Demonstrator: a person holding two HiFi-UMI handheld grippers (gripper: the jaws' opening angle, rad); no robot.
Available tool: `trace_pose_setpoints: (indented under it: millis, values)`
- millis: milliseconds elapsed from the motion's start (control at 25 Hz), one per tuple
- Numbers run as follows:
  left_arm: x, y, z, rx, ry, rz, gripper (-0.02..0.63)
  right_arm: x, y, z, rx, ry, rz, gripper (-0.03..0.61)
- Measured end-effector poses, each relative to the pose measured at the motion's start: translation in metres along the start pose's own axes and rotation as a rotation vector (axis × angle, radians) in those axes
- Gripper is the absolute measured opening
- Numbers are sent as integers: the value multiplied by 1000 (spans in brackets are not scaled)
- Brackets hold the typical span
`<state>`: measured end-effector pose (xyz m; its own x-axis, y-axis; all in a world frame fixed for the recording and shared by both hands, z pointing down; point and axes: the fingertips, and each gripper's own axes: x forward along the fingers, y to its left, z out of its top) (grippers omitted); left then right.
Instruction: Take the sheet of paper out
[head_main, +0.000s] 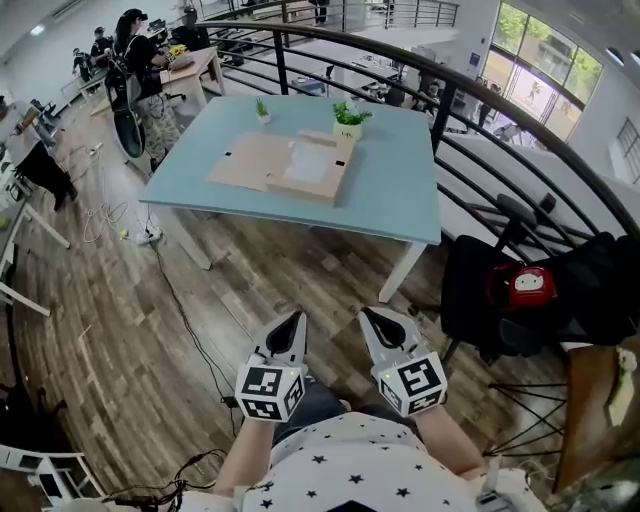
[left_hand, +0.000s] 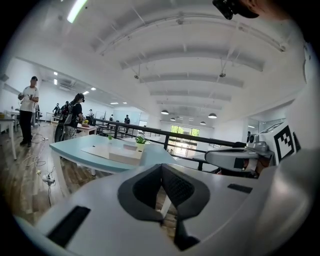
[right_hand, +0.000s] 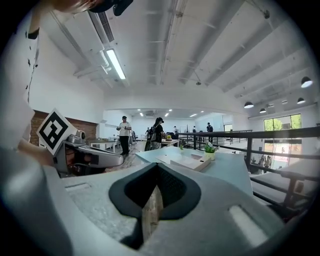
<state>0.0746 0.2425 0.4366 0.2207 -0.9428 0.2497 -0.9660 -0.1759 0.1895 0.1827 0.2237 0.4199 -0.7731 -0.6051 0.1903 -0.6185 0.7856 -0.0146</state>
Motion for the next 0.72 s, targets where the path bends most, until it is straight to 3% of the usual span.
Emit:
trace_pose_setpoints:
  millis: [720]
  values:
    - [-23,-17,0,-34,-19,-13,26,-20,14,-4,40,-8,43,6]
